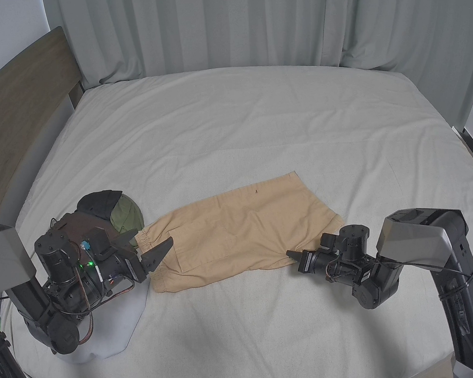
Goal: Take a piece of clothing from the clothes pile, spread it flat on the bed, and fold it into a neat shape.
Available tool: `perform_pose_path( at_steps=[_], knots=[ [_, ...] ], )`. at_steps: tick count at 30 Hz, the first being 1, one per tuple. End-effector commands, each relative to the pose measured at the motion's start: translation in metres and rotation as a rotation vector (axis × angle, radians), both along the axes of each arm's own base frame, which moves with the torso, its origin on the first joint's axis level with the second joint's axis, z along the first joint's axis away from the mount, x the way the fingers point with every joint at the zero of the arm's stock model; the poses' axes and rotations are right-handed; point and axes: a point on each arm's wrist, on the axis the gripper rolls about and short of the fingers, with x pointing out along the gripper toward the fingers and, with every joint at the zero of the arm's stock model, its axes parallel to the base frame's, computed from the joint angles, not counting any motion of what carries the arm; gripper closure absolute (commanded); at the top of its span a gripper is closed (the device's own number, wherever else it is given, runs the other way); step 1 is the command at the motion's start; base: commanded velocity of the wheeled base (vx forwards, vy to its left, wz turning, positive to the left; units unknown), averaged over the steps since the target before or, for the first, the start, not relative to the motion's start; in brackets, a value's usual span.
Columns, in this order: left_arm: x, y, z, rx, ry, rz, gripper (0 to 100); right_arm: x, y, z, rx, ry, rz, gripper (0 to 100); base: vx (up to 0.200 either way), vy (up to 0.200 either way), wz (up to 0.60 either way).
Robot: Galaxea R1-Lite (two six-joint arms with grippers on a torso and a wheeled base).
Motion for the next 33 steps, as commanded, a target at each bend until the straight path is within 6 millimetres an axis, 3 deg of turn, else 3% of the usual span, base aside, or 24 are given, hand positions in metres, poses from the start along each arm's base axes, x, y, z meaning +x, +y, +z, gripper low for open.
perform_pose_path(
  at_steps=[1, 16, 25, 33],
  knots=[
    [0.000, 0.000, -0.001, 0.001, 0.003, 0.001, 0, -0.006, -0.003, 0.007, 0.001, -0.008, 0.000, 100, 0.000, 0.000, 0.00],
    [0.000, 0.001, -0.001, 0.001, 0.005, 0.004, 0, -0.034, -0.014, 0.014, -0.023, 0.037, -0.016, 100, 0.000, 0.000, 0.00],
    [0.002, 0.000, -0.005, 0.003, 0.016, 0.004, 0, -0.061, -0.024, 0.025, -0.045, 0.088, -0.015, 100, 0.000, 0.000, 0.00],
    [0.001, 0.000, -0.005, 0.004, 0.019, 0.004, 0, -0.093, -0.035, 0.021, -0.068, 0.127, -0.011, 100, 0.000, 0.000, 0.00]
  ],
)
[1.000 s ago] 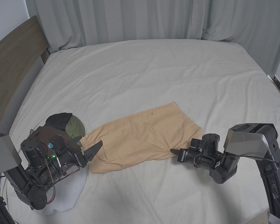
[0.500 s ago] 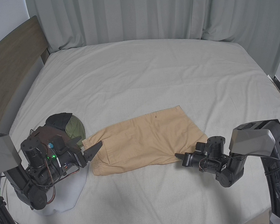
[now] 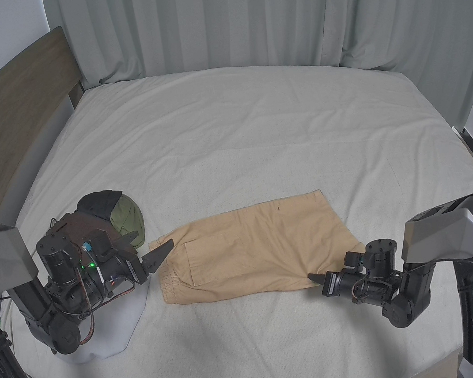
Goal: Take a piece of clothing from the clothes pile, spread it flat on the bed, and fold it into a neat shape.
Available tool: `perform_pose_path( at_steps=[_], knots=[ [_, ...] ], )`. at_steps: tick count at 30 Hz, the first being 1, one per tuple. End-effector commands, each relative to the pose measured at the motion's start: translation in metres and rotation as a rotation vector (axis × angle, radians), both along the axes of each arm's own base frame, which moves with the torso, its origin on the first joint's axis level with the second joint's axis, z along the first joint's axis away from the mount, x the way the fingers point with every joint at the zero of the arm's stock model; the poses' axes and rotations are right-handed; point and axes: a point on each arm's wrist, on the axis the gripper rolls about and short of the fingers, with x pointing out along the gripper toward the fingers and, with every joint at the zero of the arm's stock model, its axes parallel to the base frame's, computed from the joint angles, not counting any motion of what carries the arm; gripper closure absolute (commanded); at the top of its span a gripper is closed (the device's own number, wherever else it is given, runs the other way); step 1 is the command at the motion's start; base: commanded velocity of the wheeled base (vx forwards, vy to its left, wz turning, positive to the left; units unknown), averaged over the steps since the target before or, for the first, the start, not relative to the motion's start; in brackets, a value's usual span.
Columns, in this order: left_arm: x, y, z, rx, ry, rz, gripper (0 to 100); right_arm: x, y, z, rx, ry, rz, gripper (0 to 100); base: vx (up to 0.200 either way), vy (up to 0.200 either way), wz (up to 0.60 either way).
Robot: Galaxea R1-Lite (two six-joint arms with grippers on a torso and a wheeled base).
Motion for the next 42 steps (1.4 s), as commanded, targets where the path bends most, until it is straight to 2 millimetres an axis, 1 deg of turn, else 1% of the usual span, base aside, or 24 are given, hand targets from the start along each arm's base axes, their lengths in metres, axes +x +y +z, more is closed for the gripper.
perform_pose_path(
  at_steps=[1, 8, 10, 16, 22, 31, 32, 36, 37, 38, 40, 42],
  knots=[
    [0.000, 0.000, -0.001, 0.001, 0.004, 0.000, 0, -0.019, -0.006, 0.003, -0.013, 0.021, 0.005, 100, 0.000, 0.000, 0.00],
    [0.001, 0.000, -0.003, 0.002, 0.010, 0.000, 0, -0.037, -0.015, 0.001, -0.025, 0.050, 0.001, 100, 0.000, 0.000, 0.00],
    [0.000, 0.000, -0.003, 0.002, 0.012, 0.000, 0, -0.045, -0.017, -0.001, -0.038, 0.079, 0.003, 100, 0.000, 0.000, 0.00],
    [0.000, 0.000, -0.003, 0.002, 0.012, 0.000, 0, -0.059, -0.023, -0.004, -0.064, 0.130, 0.005, 100, 0.000, 0.000, 0.00],
    [0.000, 0.000, -0.003, 0.000, 0.014, 0.000, 0, -0.065, -0.023, -0.009, -0.092, 0.157, -0.016, 100, 0.000, 0.000, 0.00],
    [0.001, -0.001, -0.003, -0.003, 0.014, -0.001, 0, -0.066, -0.023, -0.010, -0.098, 0.162, -0.013, 100, 0.000, 0.000, 0.00],
    [0.001, 0.000, -0.003, -0.003, 0.014, 0.000, 0, -0.068, -0.023, -0.011, -0.101, 0.169, -0.009, 0, 0.000, 0.000, 0.00],
    [0.001, -0.001, -0.003, -0.004, 0.012, -0.003, 0, -0.076, -0.020, -0.011, -0.110, 0.193, 0.009, 0, 0.000, 0.000, 0.00],
    [0.001, -0.001, -0.003, -0.004, 0.011, -0.003, 0, -0.084, -0.021, -0.010, -0.120, 0.211, 0.021, 0, 0.000, 0.000, 0.00],
    [0.001, -0.001, -0.002, -0.005, 0.010, -0.003, 0, -0.084, -0.021, -0.010, -0.120, 0.211, 0.021, 0, 0.000, 0.000, 0.00],
    [0.002, -0.002, -0.001, -0.007, 0.004, -0.007, 0, -0.095, -0.018, -0.004, -0.127, 0.215, 0.068, 0, 0.000, 0.000, 0.00],
    [0.002, -0.003, -0.001, -0.007, 0.001, -0.010, 0, -0.098, -0.017, -0.001, -0.125, 0.215, 0.088, 0, 0.000, 0.000, 0.00]
  ],
)
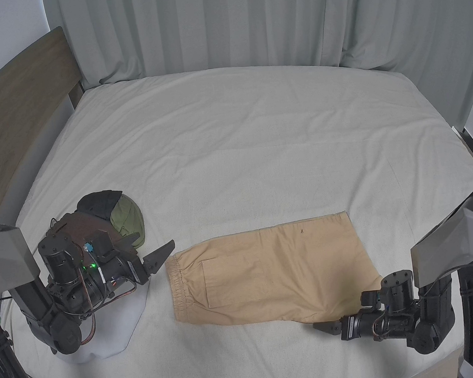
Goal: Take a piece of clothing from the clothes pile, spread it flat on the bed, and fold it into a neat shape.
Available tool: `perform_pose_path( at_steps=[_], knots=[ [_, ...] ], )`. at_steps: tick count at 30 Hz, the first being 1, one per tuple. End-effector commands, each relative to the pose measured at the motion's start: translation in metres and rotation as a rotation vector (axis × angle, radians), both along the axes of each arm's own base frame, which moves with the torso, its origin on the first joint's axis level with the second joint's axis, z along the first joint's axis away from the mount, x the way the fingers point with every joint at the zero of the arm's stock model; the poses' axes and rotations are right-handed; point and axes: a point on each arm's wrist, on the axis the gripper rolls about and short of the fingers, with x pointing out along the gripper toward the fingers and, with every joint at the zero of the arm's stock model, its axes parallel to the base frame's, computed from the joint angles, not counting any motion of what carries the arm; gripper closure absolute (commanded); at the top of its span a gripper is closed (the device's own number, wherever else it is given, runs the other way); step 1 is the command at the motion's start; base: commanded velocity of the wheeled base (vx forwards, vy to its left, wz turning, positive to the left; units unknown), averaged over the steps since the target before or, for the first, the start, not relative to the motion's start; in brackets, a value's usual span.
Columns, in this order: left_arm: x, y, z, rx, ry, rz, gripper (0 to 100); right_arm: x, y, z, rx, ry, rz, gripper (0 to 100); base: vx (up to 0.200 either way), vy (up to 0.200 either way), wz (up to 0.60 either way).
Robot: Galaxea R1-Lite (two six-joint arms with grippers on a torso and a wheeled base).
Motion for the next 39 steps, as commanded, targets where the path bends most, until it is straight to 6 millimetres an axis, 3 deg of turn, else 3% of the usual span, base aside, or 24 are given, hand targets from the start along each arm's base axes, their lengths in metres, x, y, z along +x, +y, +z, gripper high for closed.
perform_pose_path(
  at_steps=[1, 11, 25, 33, 39],
  knots=[
    [0.000, -0.002, 0.003, -0.004, -0.014, -0.008, 0, -0.017, 0.005, 0.012, 0.015, 0.009, 0.081, 0, 0.000, 0.000, 0.00],
    [-0.007, -0.001, 0.011, -0.088, 0.017, -0.052, 0, -0.027, 0.018, 0.044, 0.103, -0.082, 0.199, 0, 0.000, 0.000, 0.00],
    [-0.023, -0.001, 0.019, -0.094, 0.014, -0.122, 0, -0.004, 0.030, 0.128, 0.309, -0.450, 0.288, 0, 0.000, 0.000, 0.00],
    [-0.025, -0.004, 0.024, -0.100, -0.001, -0.130, 0, -0.006, 0.020, 0.153, 0.348, -0.540, 0.275, 0, 0.000, 0.000, 0.00],
    [-0.025, -0.006, 0.023, -0.098, 0.003, -0.138, 0, 0.000, 0.018, 0.161, 0.356, -0.582, 0.265, 0, 0.000, 0.000, 0.00]
  ],
)
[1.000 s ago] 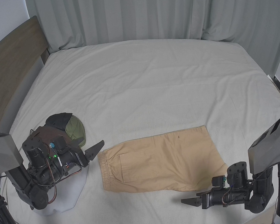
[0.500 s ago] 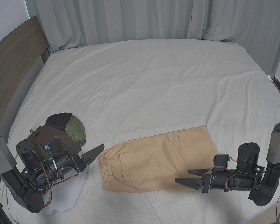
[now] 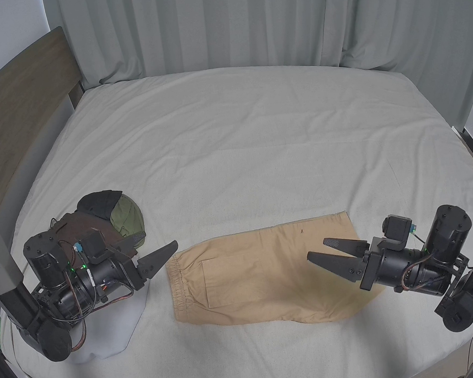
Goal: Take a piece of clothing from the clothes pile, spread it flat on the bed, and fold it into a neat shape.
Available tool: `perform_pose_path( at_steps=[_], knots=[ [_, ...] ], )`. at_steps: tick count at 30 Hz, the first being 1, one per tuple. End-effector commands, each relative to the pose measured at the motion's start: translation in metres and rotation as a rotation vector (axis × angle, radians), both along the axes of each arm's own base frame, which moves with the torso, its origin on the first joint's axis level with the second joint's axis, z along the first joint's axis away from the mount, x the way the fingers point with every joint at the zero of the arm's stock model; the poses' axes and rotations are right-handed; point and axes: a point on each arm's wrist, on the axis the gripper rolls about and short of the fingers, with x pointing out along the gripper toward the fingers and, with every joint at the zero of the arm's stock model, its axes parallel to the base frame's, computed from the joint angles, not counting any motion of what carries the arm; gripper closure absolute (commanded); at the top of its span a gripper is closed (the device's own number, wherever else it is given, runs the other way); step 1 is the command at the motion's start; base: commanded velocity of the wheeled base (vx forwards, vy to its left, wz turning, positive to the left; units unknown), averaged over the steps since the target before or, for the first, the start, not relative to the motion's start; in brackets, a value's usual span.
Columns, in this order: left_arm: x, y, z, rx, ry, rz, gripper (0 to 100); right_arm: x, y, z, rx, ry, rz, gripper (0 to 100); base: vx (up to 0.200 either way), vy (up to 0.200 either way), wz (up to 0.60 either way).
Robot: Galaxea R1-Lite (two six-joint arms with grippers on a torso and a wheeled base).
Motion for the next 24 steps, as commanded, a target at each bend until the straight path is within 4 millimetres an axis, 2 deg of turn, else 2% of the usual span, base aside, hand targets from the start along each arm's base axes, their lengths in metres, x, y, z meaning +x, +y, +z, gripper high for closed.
perform_pose_path(
  at_steps=[1, 10, 20, 24],
  knots=[
    [-0.001, -0.002, 0.001, -0.001, -0.003, -0.008, 0, 0.002, -0.003, 0.010, 0.021, -0.040, -0.015, 0, 0.000, 0.000, 0.00],
    [-0.001, -0.002, -0.003, 0.000, 0.015, -0.006, 0, 0.007, -0.009, 0.012, 0.024, -0.049, -0.041, 0, 0.000, 0.000, 0.00],
    [0.008, 0.000, -0.027, 0.001, 0.112, 0.012, 0, 0.007, -0.008, 0.011, 0.023, -0.049, -0.040, 0, 0.000, 0.000, 0.00],
    [0.009, -0.001, -0.029, -0.039, 0.154, 0.016, 0, 0.007, -0.008, 0.010, 0.021, -0.045, -0.038, 0, 0.000, 0.000, 0.00]
  ],
)
